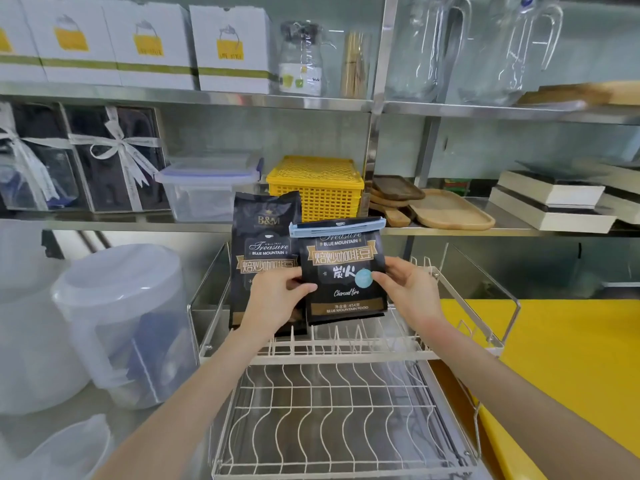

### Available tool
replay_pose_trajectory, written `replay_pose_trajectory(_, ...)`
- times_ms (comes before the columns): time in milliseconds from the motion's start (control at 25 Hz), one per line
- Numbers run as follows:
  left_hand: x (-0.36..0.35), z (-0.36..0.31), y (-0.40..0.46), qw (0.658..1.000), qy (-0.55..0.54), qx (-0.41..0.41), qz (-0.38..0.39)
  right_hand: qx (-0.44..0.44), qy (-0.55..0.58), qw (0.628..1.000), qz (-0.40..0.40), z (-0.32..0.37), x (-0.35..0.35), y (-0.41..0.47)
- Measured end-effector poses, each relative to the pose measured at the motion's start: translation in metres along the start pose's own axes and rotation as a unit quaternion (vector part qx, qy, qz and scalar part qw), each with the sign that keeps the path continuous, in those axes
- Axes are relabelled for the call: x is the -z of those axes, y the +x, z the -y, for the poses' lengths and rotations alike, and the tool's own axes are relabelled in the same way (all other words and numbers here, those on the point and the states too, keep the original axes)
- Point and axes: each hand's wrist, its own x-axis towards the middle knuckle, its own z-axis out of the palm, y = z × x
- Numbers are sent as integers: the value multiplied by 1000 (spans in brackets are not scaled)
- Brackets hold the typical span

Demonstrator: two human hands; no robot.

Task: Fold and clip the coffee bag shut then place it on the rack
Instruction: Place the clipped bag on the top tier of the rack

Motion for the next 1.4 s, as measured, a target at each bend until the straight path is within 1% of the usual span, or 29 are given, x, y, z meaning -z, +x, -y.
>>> replay_pose_trajectory(80, -7, 6, 3, 999, 2, 33, 2, -8, -24, 1000, 2, -7, -2, 4)
replay_pose_trajectory(200, -16, 11, 7, 999, 14, 44, 24, -27, -52, 998, 3, -14, -4, 9)
replay_pose_trajectory(320, -20, 12, 12, 997, 15, 72, 35, -47, -77, 996, 27, -17, -4, 16)
replay_pose_trajectory(560, -24, 12, 17, 995, 48, 79, 26, -73, -84, 993, 42, -22, -6, 22)
replay_pose_trajectory(680, -24, 9, 18, 994, 39, 98, 30, -74, -129, 986, 71, -23, -8, 23)
replay_pose_trajectory(760, -23, 5, 17, 994, 61, 86, 33, -75, -163, 980, 80, -23, -9, 24)
replay_pose_trajectory(840, -24, 2, 15, 991, 124, 36, 30, -65, -196, 974, 93, -20, -11, 22)
replay_pose_trajectory(920, -27, 2, 12, 981, 188, -43, 35, -18, -285, 951, 114, -19, -12, 19)
replay_pose_trajectory(1000, -28, 2, 13, 959, 249, -112, 73, 66, -412, 900, 129, -19, -14, 18)
replay_pose_trajectory(1040, -29, 3, 15, 944, 287, -130, 101, 100, -459, 872, 140, -20, -14, 19)
replay_pose_trajectory(1080, -30, 4, 17, 927, 324, -140, 124, 118, -487, 852, 154, -20, -14, 22)
replay_pose_trajectory(1120, -32, 6, 20, 912, 355, -140, 149, 119, -503, 839, 169, -20, -15, 25)
replay_pose_trajectory(1200, -34, 9, 25, 897, 383, -127, 181, 106, -506, 836, 183, -22, -18, 29)
replay_pose_trajectory(1400, -34, 11, 29, 894, 386, -121, 194, 93, -513, 832, 190, -23, -18, 33)
